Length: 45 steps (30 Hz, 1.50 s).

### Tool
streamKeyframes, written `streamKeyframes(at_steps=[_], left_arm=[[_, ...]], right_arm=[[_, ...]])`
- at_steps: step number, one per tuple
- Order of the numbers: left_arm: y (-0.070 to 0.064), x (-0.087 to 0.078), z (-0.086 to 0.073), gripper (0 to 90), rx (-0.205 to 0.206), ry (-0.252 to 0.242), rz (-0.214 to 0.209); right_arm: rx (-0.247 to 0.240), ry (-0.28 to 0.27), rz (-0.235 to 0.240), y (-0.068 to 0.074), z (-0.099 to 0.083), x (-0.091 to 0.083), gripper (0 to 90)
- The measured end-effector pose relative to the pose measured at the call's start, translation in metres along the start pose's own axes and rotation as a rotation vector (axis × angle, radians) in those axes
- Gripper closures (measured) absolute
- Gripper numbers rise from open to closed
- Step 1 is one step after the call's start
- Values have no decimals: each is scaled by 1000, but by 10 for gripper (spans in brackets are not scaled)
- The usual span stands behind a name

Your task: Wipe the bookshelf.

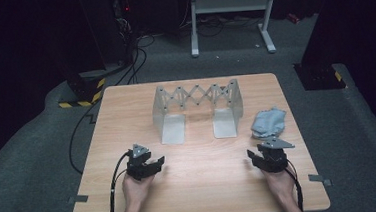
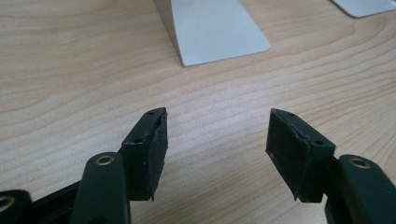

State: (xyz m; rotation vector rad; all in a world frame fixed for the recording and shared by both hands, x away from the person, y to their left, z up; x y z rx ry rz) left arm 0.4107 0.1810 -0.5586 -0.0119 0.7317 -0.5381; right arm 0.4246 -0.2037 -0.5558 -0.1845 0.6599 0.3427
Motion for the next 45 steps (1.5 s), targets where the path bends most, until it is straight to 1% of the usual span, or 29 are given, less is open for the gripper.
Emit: streamKeyframes(at_steps=[1,2,4,6,11,13,14,15,20,21,23,25,28,45], left_arm=[[0,1,-2,387,-1,9,1],[0,2,-4,385,5,17,10],[1,4,-6,387,10,18,16],[1,6,-8,387,18,22,30],[1,8,-10,391,27,9,46],[1,9,-10,393,42,4,59],[1,9,-10,393,42,4,59],[1,10,-11,393,54,-1,68],[0,10,-11,391,71,5,84],[-1,11,-11,389,81,9,89],[0,11,-11,379,75,8,91],[0,11,-11,366,75,10,94],[0,11,-11,353,75,11,94],[0,11,-11,348,72,12,95]], right_arm=[[-2,4,-3,1,-1,1,506],[-15,8,-10,2,-3,1,506],[-49,25,-26,4,-5,3,504],[-63,34,-27,4,-7,4,502],[-66,47,-26,4,-9,7,494],[-71,49,-26,4,-10,8,491],[-75,51,-29,4,-11,8,489],[-77,51,-30,4,-11,9,486],[-62,50,-22,3,-11,10,465],[-61,50,-22,2,-11,10,452],[-46,57,-15,1,-11,11,422],[-41,60,-19,-1,-10,13,401],[-38,61,-20,-1,-10,13,398],[-35,62,-23,-2,-9,14,397]])
Point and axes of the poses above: each handheld gripper's, and its own axes: x roughly forward along the jaws, z roughly out of its top, y roughly to its left, the point moved 7 cm from there along x, roughly forward along the jaws, and after that the axes turned 7 degrees about -z, right-handed, at the moved point
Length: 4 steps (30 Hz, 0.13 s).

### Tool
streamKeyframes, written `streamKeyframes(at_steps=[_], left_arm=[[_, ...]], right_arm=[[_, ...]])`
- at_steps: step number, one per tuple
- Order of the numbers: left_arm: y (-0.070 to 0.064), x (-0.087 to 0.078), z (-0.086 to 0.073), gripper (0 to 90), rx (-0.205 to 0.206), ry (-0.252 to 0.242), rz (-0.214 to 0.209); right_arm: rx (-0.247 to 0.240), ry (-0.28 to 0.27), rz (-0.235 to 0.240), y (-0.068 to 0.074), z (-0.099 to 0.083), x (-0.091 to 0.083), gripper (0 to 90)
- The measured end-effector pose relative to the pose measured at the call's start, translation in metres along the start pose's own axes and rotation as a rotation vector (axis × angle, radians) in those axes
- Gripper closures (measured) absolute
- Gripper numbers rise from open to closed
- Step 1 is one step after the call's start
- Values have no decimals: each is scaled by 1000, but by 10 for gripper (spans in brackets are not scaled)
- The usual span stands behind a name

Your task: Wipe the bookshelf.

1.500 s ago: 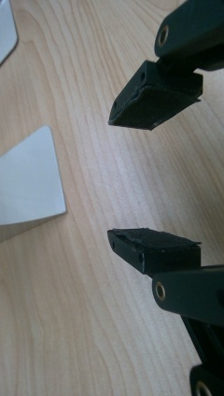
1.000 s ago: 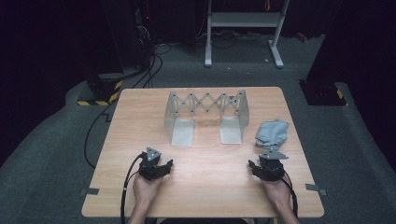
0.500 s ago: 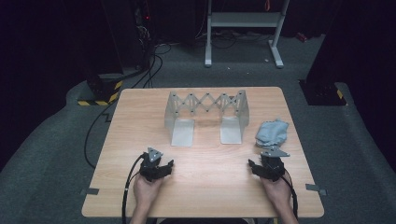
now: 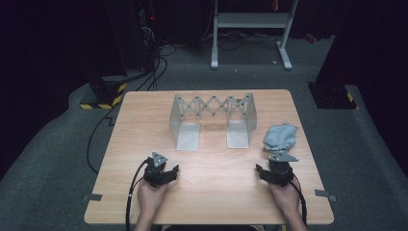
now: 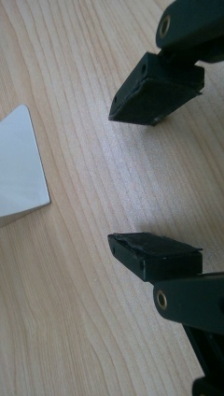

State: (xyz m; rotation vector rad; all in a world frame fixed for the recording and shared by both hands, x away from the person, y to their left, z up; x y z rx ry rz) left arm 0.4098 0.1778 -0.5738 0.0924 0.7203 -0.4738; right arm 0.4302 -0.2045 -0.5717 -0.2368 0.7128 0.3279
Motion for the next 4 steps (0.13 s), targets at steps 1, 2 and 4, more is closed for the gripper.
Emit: streamKeyframes(at_steps=[1,2,4], left_arm=[[0,0,0,348,-1,0,0],[0,0,0,348,-1,0,0],[0,0,0,348,-1,0,0]], right_arm=[[0,0,0,0,0,0,397],[0,0,0,0,0,0,397],[0,0,0,0,0,0,397]])
Point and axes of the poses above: each handheld gripper's, and its own axes: x roughly forward along the jaws, z roughly out of its top, y roughly to its left, the point moved 7 cm from there along x, roughly forward along the jaws, and after that the axes turned 7 degrees about -z, right-handed, at the moved point
